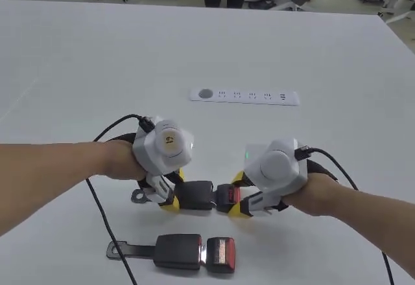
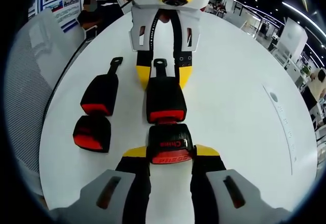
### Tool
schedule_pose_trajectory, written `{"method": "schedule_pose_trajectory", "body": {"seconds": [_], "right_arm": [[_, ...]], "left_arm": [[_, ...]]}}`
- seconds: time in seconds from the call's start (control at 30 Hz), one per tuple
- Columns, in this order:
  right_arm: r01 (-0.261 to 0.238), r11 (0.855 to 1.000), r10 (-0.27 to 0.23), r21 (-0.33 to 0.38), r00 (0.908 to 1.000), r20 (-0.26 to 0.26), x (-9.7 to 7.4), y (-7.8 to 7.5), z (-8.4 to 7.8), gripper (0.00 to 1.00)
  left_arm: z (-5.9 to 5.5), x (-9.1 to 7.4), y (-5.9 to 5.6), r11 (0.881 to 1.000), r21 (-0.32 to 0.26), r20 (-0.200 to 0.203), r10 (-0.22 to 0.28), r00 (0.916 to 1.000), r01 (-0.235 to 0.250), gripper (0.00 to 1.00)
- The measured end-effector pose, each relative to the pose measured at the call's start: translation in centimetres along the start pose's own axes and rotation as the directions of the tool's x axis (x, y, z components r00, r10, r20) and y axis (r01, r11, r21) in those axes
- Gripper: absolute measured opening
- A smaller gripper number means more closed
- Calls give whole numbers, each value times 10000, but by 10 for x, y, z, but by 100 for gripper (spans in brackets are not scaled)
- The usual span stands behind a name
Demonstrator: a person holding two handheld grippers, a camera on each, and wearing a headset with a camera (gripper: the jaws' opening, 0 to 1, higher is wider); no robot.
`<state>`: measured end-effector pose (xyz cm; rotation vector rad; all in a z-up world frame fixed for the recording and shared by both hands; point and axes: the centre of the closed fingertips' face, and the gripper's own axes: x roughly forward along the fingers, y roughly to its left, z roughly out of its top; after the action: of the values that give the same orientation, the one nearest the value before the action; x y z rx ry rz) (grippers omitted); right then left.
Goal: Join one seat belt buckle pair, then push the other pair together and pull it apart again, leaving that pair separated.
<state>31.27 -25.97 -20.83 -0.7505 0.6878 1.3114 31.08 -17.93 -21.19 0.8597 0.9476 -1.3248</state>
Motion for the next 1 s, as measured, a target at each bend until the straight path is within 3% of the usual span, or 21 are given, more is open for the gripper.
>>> {"method": "schedule_pose_trajectory", "body": {"seconds": [1.0], "right_arm": [[-2, 10000, 3, 17, 10000, -89, -2, 0, 0, 27]], "left_arm": [[1, 1, -1, 10000, 28, -200, -44, 9998, 45, 28]]}}
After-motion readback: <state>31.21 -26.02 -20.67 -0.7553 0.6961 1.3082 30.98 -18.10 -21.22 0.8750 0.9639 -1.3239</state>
